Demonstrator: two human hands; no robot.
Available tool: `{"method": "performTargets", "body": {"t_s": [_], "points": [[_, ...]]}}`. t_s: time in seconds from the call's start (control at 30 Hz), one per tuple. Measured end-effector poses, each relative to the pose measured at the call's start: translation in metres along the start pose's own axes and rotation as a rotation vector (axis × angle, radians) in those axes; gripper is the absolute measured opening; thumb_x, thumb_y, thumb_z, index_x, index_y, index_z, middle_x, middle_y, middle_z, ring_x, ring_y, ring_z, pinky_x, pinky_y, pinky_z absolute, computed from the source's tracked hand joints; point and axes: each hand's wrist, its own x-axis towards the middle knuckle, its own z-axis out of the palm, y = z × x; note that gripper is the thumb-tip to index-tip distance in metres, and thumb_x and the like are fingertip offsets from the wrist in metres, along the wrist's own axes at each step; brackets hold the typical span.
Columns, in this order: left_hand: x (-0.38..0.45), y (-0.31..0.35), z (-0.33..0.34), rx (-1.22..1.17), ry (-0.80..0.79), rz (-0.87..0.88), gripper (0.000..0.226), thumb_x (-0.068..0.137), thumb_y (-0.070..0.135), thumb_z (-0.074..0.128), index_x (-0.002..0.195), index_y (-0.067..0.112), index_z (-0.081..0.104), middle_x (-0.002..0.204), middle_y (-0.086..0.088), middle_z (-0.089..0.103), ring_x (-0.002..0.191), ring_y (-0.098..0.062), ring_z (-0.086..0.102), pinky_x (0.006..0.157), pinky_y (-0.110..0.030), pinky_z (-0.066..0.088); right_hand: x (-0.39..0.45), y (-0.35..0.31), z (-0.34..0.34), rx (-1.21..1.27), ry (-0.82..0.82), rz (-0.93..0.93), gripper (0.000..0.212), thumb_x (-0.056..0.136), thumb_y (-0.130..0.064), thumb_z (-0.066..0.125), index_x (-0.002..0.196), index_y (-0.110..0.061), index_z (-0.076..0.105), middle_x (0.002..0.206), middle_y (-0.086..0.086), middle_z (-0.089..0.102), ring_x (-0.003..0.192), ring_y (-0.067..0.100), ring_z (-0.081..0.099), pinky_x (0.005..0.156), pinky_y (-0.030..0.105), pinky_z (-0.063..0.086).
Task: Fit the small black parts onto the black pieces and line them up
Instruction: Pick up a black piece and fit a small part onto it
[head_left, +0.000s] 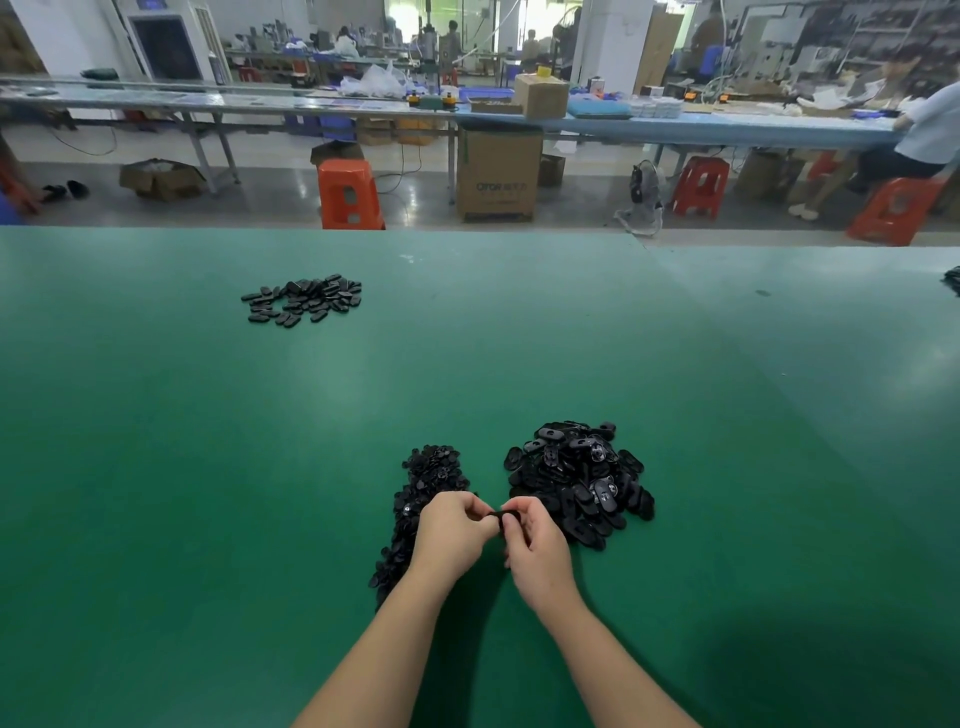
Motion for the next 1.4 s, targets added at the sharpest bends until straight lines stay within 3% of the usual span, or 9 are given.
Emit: {"method": "performTargets", "body": {"t_s": [0.13, 0.43, 0.6, 0.67, 0.8, 0.93, 1.1, 1.2, 1.4], "points": [[0.0, -0.001, 0.0, 0.018, 0.022, 0.011, 0.01, 0.082, 0.022, 0.074, 0.074, 0.021, 0.069, 0.07, 0.007, 0.068, 0.056, -0.008, 0.055, 0.053, -0.02, 0.043, -0.001, 0.0, 0.0, -0.019, -0.007, -0.001, 0.013, 0.101, -0.016, 0.057, 0.098, -0.029, 0.059, 0.086, -0.003, 0.069, 0.076, 0.02, 0.063, 0.073, 0.049, 0.056], [-0.004, -0.001, 0.0, 0.017, 0.031, 0.066, 0.007, 0.083, 0.018, 0.072, 0.078, 0.014, 0.07, 0.068, -0.002, 0.07, 0.052, -0.014, 0.059, 0.061, -0.031, 0.056, -0.004, -0.002, -0.002, -0.021, -0.017, -0.002, 0.011, 0.099, -0.018, 0.06, 0.101, -0.028, 0.063, 0.084, -0.003, 0.071, 0.068, 0.01, 0.059, 0.071, 0.042, 0.053], [-0.002, -0.003, 0.001, 0.093, 0.013, 0.195, 0.005, 0.088, 0.017, 0.068, 0.085, 0.02, 0.071, 0.075, 0.01, 0.068, 0.066, -0.002, 0.06, 0.057, -0.007, 0.041, -0.004, -0.003, -0.001, 0.06, 0.04, 0.018, 0.012, 0.099, -0.015, 0.06, 0.097, -0.027, 0.062, 0.085, -0.004, 0.071, 0.074, 0.01, 0.063, 0.072, 0.045, 0.055], [-0.002, -0.006, 0.002, 0.119, 0.002, 0.238, 0.009, 0.089, 0.014, 0.066, 0.092, 0.02, 0.072, 0.08, 0.012, 0.068, 0.073, 0.002, 0.06, 0.061, -0.005, 0.041, -0.005, -0.002, -0.001, 0.062, 0.053, 0.019, 0.012, 0.099, -0.014, 0.06, 0.097, -0.026, 0.062, 0.086, -0.005, 0.071, 0.079, 0.012, 0.065, 0.075, 0.043, 0.055], [-0.004, -0.013, 0.007, 0.183, 0.041, 0.279, 0.013, 0.09, 0.015, 0.065, 0.099, 0.021, 0.072, 0.083, 0.013, 0.067, 0.073, 0.002, 0.057, 0.065, -0.009, 0.044, -0.005, -0.001, 0.0, 0.025, 0.038, 0.013, 0.016, 0.099, -0.017, 0.06, 0.095, -0.032, 0.06, 0.084, -0.01, 0.07, 0.079, 0.01, 0.065, 0.076, 0.038, 0.055], [-0.006, -0.015, 0.009, 0.289, 0.072, 0.425, 0.027, 0.095, 0.018, 0.059, 0.119, 0.028, 0.066, 0.105, 0.014, 0.069, 0.092, -0.004, 0.062, 0.085, -0.026, 0.053, -0.004, -0.001, -0.001, 0.027, 0.029, 0.015, 0.017, 0.1, -0.016, 0.059, 0.096, -0.033, 0.06, 0.087, -0.01, 0.071, 0.084, 0.01, 0.067, 0.079, 0.037, 0.055], [-0.007, -0.019, -0.001, 0.438, 0.235, 0.53, 0.02, 0.096, 0.027, 0.059, 0.114, 0.032, 0.067, 0.098, 0.012, 0.069, 0.084, -0.011, 0.066, 0.07, -0.03, 0.053, -0.006, -0.004, -0.001, 0.092, 0.044, 0.01, 0.009, 0.101, -0.024, 0.059, 0.102, -0.032, 0.06, 0.081, -0.002, 0.069, 0.066, 0.011, 0.059, 0.067, 0.042, 0.053], [-0.001, -0.028, -0.026, 0.35, 0.383, 0.433, 0.019, 0.09, 0.026, 0.069, 0.109, 0.03, 0.071, 0.1, 0.012, 0.067, 0.08, -0.015, 0.066, 0.067, -0.031, 0.052, -0.007, -0.005, 0.0, 0.1, 0.05, 0.021, 0.009, 0.1, -0.023, 0.059, 0.105, -0.031, 0.06, 0.083, 0.005, 0.069, 0.064, 0.012, 0.056, 0.065, 0.044, 0.053], [0.018, -0.094, -0.093, 0.315, 0.548, -0.025, 0.028, 0.094, 0.031, 0.066, 0.118, 0.019, 0.072, 0.104, 0.001, 0.059, 0.074, -0.023, 0.061, 0.068, -0.033, 0.05, -0.008, -0.006, -0.001, 0.053, 0.006, 0.007, 0.008, 0.101, -0.024, 0.057, 0.1, -0.031, 0.062, 0.085, 0.004, 0.069, 0.065, 0.011, 0.055, 0.062, 0.036, 0.051]]}}
